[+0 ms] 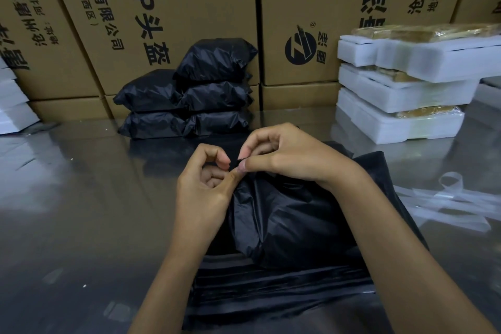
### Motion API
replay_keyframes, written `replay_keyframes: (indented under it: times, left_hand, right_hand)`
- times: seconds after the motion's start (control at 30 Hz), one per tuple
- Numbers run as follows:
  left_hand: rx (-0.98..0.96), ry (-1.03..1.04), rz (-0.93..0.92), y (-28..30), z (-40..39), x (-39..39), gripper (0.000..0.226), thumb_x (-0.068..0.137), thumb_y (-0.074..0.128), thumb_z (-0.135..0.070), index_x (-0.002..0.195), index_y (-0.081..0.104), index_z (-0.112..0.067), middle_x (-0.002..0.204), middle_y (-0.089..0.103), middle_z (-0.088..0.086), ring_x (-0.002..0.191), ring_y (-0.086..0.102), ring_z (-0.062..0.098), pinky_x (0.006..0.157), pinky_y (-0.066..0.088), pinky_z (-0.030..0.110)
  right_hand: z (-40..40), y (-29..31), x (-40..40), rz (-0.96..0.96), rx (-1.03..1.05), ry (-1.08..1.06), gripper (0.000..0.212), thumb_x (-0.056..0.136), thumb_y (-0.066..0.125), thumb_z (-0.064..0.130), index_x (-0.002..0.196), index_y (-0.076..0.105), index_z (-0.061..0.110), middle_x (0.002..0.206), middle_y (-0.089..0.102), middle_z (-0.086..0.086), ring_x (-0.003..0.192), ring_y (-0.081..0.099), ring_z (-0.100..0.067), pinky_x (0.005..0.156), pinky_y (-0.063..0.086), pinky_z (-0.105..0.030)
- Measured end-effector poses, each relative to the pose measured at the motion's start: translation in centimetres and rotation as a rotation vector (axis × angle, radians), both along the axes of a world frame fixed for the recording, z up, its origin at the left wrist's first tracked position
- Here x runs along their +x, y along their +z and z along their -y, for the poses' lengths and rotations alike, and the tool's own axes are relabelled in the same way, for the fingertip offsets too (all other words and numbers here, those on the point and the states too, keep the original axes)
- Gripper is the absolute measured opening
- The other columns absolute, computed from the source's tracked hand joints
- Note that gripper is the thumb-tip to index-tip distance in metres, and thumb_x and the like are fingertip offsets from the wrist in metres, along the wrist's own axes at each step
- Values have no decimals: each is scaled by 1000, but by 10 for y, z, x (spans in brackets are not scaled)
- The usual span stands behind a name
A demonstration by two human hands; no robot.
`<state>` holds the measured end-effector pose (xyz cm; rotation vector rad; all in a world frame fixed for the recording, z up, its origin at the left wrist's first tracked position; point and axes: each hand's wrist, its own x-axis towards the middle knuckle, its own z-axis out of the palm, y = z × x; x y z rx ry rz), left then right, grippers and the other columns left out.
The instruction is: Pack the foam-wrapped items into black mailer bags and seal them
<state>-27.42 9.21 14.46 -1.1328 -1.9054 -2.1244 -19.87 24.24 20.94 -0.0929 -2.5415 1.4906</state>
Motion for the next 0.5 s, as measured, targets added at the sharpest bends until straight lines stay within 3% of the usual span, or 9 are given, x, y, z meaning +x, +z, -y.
replay_keyframes:
  times: [0.1,0.13,0.2,0.3,0.37,0.5]
  left_hand:
    - [-3,12,-2,0,0,0,34,82,76,-5,79,57,-32,82,58,-12,65,57,7,63,48,15]
    - [-4,15,2,0,-1,0,35,83,76,-3,79,56,-32,82,58,-12,64,57,7,63,48,15]
    - [-8,26,-8,0,-1,0,35,83,75,-1,80,56,-30,85,58,-9,64,56,7,62,48,16]
    - [-40,67,-82,1,0,2,41,84,69,7,81,58,-32,94,57,0,65,57,8,60,47,17]
    - [-50,90,-114,2,0,2,42,82,67,10,82,60,-31,94,57,-3,68,59,10,60,48,19]
    - [-59,110,-130,2,0,3,37,82,68,11,82,61,-26,91,56,-9,69,60,10,62,48,19]
  right_hand:
    - [-1,1,1,16,37,-20,10,86,73,26,89,79,20,93,78,-7,92,72,-18,85,53,-22]
    - [-2,1,0,16,46,-33,13,87,70,30,89,80,23,97,77,-7,101,70,-22,99,52,-32]
    - [-3,1,0,9,44,-38,15,90,66,28,88,81,26,99,77,-7,107,69,-23,107,48,-39]
    - [-4,-1,1,17,17,-15,13,90,68,12,92,79,19,95,77,-15,94,69,-24,94,49,-29]
    - [-2,-2,1,26,2,6,12,86,73,6,95,77,12,92,77,-14,83,65,-17,84,48,-26]
    - [-2,-4,-1,35,-3,11,15,84,76,4,98,74,9,91,77,-11,77,65,-8,79,48,-21]
